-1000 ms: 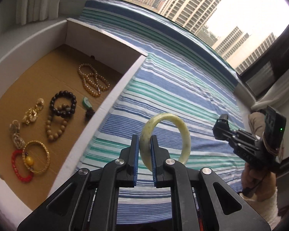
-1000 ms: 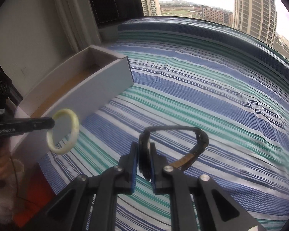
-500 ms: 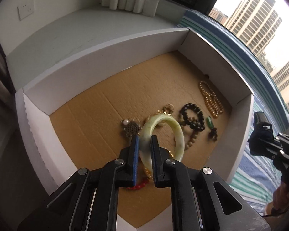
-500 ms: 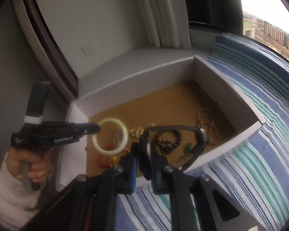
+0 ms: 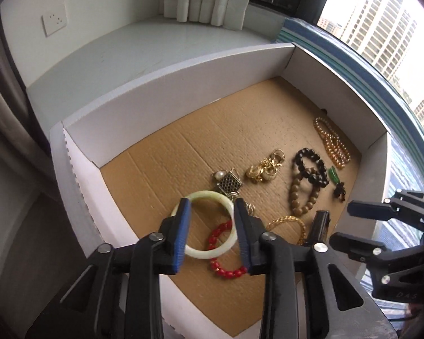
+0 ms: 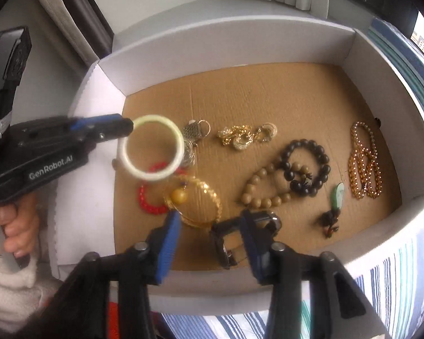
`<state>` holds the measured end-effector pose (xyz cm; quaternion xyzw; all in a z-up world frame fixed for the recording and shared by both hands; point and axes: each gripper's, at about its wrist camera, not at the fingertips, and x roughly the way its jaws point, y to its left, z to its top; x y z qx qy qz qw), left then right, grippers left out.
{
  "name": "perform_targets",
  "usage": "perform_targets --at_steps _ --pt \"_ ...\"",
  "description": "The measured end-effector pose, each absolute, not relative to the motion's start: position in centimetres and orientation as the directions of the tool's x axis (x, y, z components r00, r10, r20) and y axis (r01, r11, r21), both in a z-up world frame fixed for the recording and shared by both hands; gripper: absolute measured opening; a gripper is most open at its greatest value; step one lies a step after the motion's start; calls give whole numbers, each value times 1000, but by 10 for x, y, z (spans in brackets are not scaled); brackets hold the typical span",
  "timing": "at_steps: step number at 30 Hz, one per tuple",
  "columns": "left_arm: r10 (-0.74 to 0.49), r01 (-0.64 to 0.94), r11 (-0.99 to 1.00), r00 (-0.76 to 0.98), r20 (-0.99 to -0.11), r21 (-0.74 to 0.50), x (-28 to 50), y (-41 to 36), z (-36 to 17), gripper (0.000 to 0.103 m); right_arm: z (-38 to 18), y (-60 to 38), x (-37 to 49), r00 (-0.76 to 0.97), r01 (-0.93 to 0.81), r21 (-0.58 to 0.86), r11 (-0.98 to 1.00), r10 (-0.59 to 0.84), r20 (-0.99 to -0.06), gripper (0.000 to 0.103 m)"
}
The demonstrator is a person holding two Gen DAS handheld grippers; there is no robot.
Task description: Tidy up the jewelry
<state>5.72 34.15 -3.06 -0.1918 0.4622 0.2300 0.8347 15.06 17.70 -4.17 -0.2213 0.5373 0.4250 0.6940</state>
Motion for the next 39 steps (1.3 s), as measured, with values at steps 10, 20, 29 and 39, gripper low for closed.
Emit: perform_targets --at_steps 10,20,29,39 --pt "473 -588 796 460 -751 141 52 277 4 102 24 132 139 375 -744 -13 668 401 -836 75" --pt "434 -582 805 447 -782 114 47 258 3 102 27 108 143 427 -681 -14 732 381 -820 75" --pt "435 -593 798 438 -787 111 45 259 3 102 27 110 142 473 -672 -72 737 352 -808 75" --pt "422 -619 782 437 -794 75 38 266 7 102 20 120 141 481 -667 -94 739 331 -812 81"
